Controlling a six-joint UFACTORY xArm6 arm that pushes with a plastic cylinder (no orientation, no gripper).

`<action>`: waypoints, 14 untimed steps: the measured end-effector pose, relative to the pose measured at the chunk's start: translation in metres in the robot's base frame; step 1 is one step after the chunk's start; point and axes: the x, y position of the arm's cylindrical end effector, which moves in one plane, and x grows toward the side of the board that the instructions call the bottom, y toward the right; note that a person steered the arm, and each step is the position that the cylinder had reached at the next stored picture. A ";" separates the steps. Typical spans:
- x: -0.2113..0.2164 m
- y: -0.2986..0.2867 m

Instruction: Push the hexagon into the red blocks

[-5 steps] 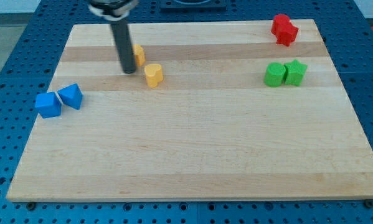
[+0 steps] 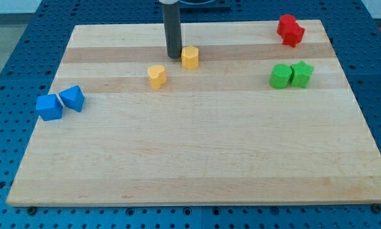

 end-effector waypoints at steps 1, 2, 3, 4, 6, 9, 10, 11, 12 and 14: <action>0.019 -0.011; 0.031 0.003; 0.006 0.057; -0.043 0.129; -0.041 0.157; -0.047 0.181; -0.040 0.148; -0.054 0.118; -0.085 0.120; -0.102 0.194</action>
